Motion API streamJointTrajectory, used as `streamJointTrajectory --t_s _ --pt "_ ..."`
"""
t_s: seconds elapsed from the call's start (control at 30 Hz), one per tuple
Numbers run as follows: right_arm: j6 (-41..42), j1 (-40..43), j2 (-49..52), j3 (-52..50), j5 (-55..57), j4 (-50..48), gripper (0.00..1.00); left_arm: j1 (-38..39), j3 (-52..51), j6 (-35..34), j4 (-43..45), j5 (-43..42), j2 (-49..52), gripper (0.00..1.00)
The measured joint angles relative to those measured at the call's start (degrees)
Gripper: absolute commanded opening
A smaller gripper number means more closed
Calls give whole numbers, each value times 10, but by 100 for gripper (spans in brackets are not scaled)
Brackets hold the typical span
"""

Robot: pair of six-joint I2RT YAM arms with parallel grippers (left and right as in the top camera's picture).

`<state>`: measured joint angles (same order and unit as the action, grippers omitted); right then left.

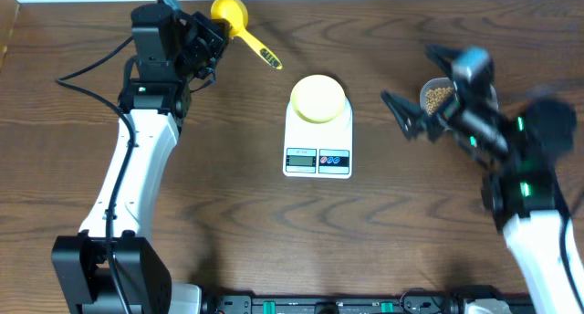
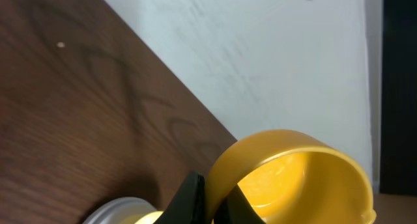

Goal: Scoop item into bowl and weigh 50g on scale
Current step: 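Swing the right gripper over toward the scoop above the scale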

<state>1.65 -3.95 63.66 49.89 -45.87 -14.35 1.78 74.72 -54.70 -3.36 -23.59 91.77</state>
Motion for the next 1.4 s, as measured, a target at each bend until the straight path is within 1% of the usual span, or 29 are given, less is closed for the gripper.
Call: streamJointTrajectory --t_s 0.07,0.17,0.23,0.33,0.47,0.63,0.8,0.93,1.03,1.23,1.4 --pt "11 -5 60 40 -37 -2 99 3 0 -5 3 0 0 8" --pt "28 -19 147 97 -77 -33 99 3 0 -12 4 -1 0 8" --pt "39 -31 197 125 -104 -70 99 3 0 -17 0 -2 0 8" --pt "48 -47 246 138 -142 -141 99 3 0 -23 -19 -7 0 8" --pt "54 -64 267 139 -170 -166 99 3 0 -23 -27 -14 0 8" --pt "56 -71 268 139 -190 -158 99 3 0 -25 -30 -16 0 8" --pt "58 -71 268 139 -193 -133 99 3 0 -25 -51 -18 0 8" --pt "101 -79 269 143 -122 -70 99 3 0 -25 -85 -18 0 8" --pt "131 -106 277 143 -50 -33 99 6 0 -26 -89 -9 1 8" --pt "177 -176 293 143 50 -20 99 30 0 -38 -88 31 1 8" --pt "259 -199 293 143 120 -21 99 40 0 -47 -88 47 1 8"
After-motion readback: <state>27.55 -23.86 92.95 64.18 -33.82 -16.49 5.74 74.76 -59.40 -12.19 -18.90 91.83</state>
